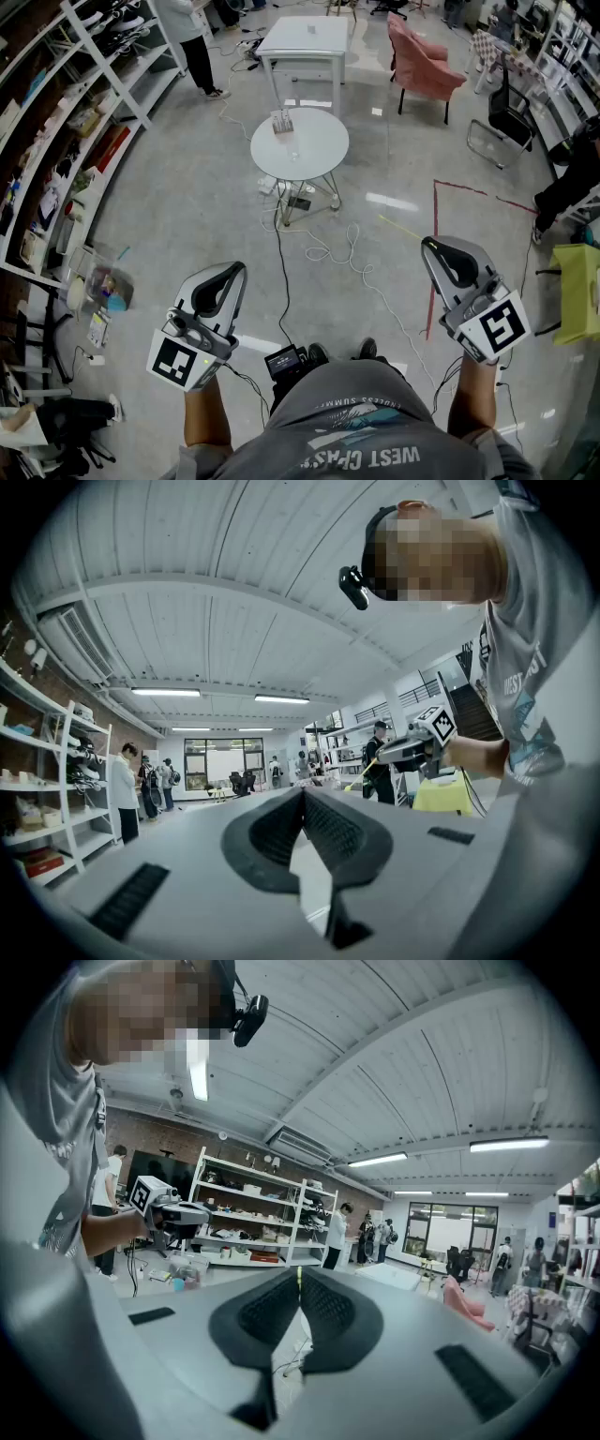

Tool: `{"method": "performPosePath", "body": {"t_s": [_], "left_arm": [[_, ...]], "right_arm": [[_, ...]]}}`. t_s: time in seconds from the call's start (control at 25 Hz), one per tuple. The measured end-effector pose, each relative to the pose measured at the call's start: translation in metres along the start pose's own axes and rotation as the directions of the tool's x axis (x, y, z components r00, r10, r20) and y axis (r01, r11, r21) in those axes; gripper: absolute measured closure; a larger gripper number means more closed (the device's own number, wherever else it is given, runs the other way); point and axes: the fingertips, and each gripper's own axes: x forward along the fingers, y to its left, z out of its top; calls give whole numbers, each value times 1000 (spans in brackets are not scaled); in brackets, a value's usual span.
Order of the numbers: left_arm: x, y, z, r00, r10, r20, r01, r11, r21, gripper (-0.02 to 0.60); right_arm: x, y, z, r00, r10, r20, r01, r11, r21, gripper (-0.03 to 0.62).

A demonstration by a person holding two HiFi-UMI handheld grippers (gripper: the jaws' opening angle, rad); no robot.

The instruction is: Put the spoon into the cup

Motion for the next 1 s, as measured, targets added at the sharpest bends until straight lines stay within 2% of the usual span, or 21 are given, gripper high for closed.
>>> {"method": "performPosePath", "body": {"t_s": [0.36, 1.0], "left_arm": [[6, -1, 5, 1000, -12, 4, 12, 1000, -6, 577], [8, 11, -8, 998, -53, 17, 53, 998, -36, 577]], "right_arm": [[2, -1, 3, 1000, 4, -7, -4, 1000, 7, 588], [22, 12, 2, 1000, -4, -26, 4, 1000, 7, 588]]}}
